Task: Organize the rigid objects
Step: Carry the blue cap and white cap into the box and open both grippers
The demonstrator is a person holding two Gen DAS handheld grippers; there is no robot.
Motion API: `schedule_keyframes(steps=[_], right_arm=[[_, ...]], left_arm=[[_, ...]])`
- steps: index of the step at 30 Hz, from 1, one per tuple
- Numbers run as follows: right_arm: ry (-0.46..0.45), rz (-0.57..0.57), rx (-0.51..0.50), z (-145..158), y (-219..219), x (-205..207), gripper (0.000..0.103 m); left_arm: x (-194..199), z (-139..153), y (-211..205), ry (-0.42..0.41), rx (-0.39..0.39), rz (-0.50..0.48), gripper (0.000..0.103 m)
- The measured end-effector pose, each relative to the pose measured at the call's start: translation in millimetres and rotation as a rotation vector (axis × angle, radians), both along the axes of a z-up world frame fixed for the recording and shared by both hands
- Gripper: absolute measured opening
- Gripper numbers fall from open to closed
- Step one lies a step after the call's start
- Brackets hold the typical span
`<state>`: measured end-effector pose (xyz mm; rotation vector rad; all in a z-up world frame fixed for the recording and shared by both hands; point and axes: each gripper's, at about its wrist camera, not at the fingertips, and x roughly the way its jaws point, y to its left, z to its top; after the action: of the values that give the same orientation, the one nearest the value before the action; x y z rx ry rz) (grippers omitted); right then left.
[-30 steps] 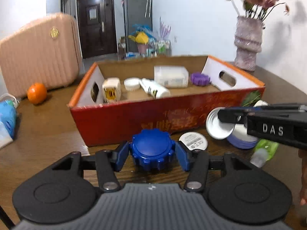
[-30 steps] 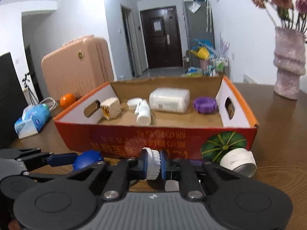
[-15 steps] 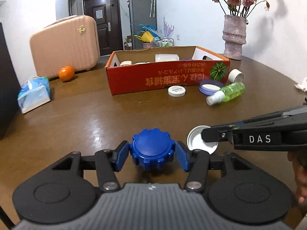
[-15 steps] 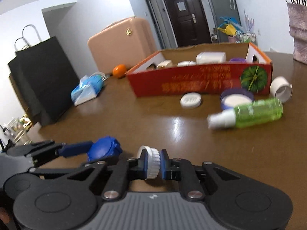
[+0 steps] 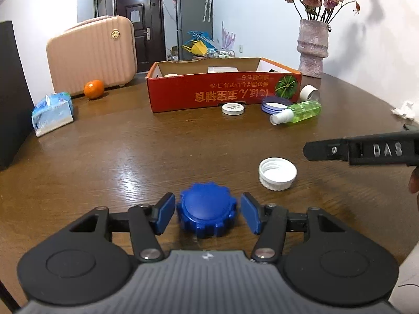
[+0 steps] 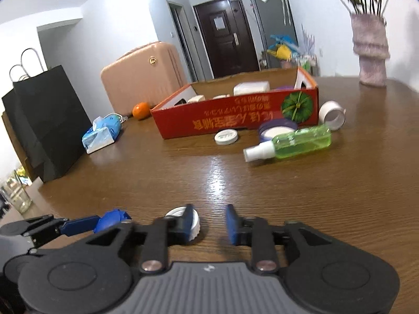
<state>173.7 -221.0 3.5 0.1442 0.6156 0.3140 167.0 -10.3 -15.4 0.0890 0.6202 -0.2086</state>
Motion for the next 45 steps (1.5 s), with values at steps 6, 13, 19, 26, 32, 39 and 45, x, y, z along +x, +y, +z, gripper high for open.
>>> schedule_keyframes(steps=[6, 13, 19, 26, 32, 39, 45], right_arm=[[-0.045, 0.080, -0.109, 3, 20, -9, 0.056], [-0.003, 0.119, -0.157, -10, 36, 9, 0.056], [0.031, 0.159, -0.136, -21, 46, 30, 0.039], [-0.053, 0.198, -0.077, 15, 42, 88, 0.039], [-0.068, 0.182, -0.024, 65, 31, 219, 0.039], [0.137, 0.159, 0.043, 43, 49, 369, 0.039], [0.198, 0.162, 0.060, 21, 57, 393, 0.048]], left_arm=[[2, 0, 0, 0.014, -0.017, -0.017, 0.068], [9, -5, 4, 0.030, -0.013, -0.003, 0.054], [27, 14, 18, -0.022, -0.053, 0.024, 0.054], [114, 70, 35, -0.128, -0.157, -0.051, 0.054], [254, 84, 29, -0.042, -0.123, -0.070, 0.054], [348, 42, 7, 0.072, -0.007, -0.064, 0.055], [330, 46, 23, -0.023, -0.022, -0.074, 0.072]])
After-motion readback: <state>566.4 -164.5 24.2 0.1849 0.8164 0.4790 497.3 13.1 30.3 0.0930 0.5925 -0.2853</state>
